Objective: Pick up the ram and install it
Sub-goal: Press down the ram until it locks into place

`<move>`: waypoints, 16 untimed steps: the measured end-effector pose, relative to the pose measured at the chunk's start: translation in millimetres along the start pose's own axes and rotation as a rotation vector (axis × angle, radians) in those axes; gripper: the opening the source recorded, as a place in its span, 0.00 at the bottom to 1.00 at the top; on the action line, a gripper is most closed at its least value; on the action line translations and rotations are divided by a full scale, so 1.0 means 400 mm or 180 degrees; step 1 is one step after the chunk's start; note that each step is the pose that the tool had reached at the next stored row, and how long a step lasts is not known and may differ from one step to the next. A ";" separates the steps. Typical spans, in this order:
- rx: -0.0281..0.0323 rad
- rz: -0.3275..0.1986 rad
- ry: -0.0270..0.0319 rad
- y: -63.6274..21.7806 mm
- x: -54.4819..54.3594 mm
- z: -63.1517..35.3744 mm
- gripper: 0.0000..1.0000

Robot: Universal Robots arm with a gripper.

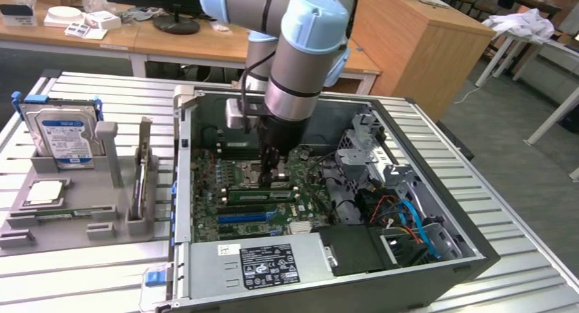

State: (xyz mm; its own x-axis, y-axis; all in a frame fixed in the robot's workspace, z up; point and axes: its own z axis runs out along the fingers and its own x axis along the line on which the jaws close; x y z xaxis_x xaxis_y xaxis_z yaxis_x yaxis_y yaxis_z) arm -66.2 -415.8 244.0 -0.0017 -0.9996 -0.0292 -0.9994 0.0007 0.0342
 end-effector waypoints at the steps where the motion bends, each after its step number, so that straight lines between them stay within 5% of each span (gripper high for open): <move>1: 0.0000 0.0000 0.0000 0.006 0.000 0.000 0.11; 9: 0.0000 0.0001 0.0000 0.050 0.000 0.002 0.11; 16: 0.0000 0.0000 0.0000 0.051 0.000 0.003 0.11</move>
State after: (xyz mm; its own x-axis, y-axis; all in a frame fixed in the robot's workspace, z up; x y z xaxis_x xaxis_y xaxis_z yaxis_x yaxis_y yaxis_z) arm -86.8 -415.9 243.5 -0.0017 -0.9996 -0.0292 -0.9994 0.0007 0.0342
